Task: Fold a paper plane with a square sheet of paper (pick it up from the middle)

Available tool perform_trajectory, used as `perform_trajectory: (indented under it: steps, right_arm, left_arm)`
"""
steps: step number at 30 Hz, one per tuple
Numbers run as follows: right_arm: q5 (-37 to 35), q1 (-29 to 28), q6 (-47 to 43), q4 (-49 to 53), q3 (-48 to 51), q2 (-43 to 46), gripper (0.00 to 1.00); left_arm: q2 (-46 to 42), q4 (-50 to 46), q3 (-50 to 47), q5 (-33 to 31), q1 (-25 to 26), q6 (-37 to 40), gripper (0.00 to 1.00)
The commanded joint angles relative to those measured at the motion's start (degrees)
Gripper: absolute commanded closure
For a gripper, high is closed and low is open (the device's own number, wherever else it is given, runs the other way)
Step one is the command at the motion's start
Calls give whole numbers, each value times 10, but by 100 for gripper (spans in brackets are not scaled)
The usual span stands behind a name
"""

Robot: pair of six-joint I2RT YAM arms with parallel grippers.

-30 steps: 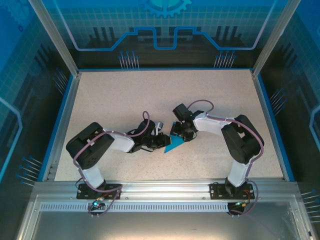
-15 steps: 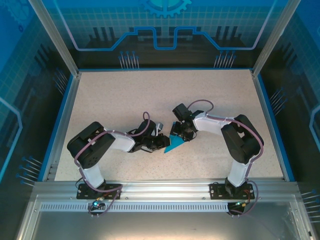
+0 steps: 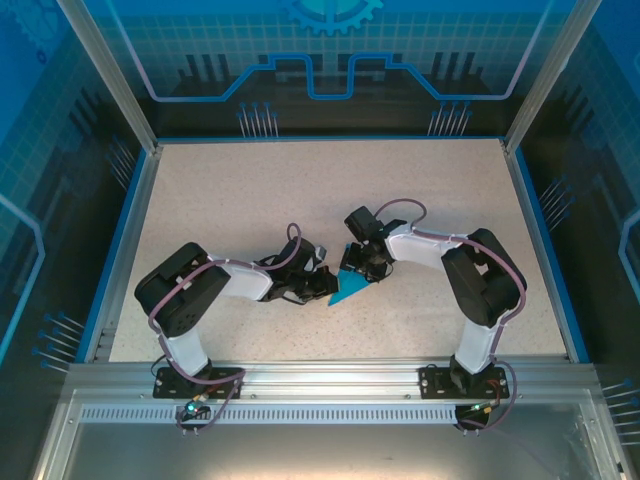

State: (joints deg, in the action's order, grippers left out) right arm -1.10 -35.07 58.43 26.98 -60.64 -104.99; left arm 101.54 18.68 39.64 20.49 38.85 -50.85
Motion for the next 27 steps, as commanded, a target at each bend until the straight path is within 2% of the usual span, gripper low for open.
perform_trajectory:
  steps: [1, 12, 21, 27]
  right_arm:
    - [-17, -9, -8, 32, 43, -91, 44]
    - [-24, -11, -28, 50, 20, -76, 44]
    - [16, -11, -85, -16, 34, 74, 42]
    - [41, -11, -105, -73, 86, 160, 40]
  left_arm:
    - [13, -89, -3, -30, 3, 13, 95]
    - [20, -112, 6, -37, 4, 13, 97]
    - [34, -137, 10, -45, 6, 13, 98]
    - [39, -144, 12, -48, 6, 14, 99]
